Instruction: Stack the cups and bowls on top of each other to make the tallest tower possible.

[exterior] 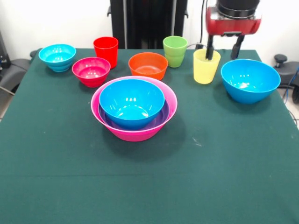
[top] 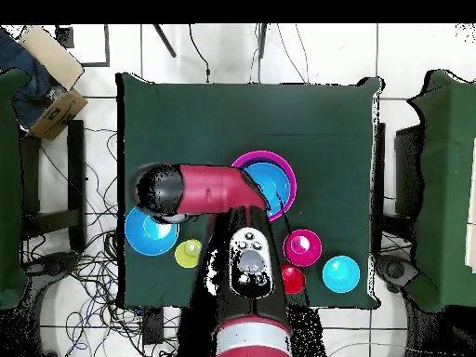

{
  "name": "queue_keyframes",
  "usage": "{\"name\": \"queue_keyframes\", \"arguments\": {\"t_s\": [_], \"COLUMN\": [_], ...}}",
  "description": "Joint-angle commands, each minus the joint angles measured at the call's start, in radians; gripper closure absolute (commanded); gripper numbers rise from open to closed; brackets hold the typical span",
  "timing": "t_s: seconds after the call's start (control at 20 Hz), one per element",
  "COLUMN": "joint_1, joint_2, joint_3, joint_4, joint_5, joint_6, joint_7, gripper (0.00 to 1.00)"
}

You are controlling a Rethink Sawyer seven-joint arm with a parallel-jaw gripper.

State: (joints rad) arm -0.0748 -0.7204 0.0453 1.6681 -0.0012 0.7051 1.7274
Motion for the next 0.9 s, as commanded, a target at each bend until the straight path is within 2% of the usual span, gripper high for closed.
{"name": "queue_keyframes", "arguments": {"t_s": [0.05, 0.25, 0.45, 0.9], "joint_1": [-0.138, -0.163, -0.169, -0.120], "joint_2": [-0.096, -0.115, -0.117, -0.110], "joint_3": [0.241, 0.285, 0.297, 0.273], "joint_4": [0.277, 0.291, 0.285, 0.254], "joint_5": [-0.088, -0.121, -0.130, -0.136], "joint_6": [-0.429, -0.490, -0.458, -0.443], "joint_7": [-0.025, -0.002, -0.010, 0.019], "gripper": [0.00, 0.00, 0.00, 0.00]}}
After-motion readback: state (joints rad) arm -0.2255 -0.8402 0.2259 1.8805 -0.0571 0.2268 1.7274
